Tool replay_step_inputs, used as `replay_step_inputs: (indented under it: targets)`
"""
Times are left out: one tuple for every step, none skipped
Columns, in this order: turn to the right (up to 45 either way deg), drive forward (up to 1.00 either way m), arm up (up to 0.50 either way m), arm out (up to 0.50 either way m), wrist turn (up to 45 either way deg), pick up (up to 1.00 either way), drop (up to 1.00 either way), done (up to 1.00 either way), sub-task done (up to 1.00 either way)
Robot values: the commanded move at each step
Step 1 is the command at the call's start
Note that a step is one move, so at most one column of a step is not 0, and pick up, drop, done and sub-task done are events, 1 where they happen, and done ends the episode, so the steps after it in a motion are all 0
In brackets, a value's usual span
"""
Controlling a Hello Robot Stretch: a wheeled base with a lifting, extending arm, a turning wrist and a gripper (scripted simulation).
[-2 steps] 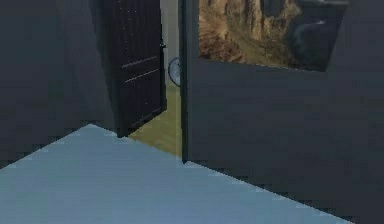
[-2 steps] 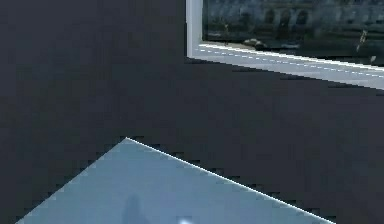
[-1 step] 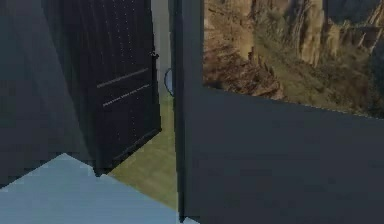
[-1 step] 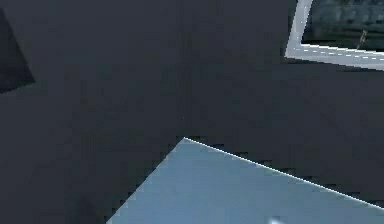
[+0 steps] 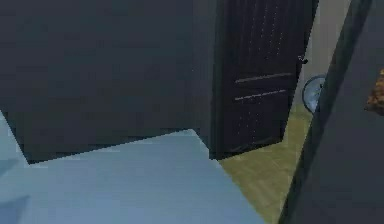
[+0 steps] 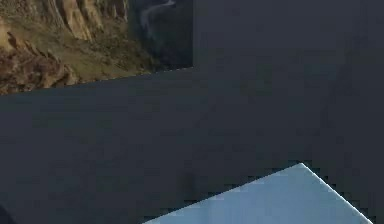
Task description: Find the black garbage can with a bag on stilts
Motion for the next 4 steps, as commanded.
replay_step_inputs:
  targets:
    - [0.0,0.85,0.00,0.00,0.0,0.00,0.00,0.00,0.00]
    - [30.0,0.00,0.00,0.00,0.0,0.00,0.00,0.00,0.00]
    - [0.0,0.30,0.00,0.00,0.0,0.00,0.00,0.00,0.00]
    - [33.0,0.00,0.00,0.00,0.0,0.00,0.00,0.00,0.00]
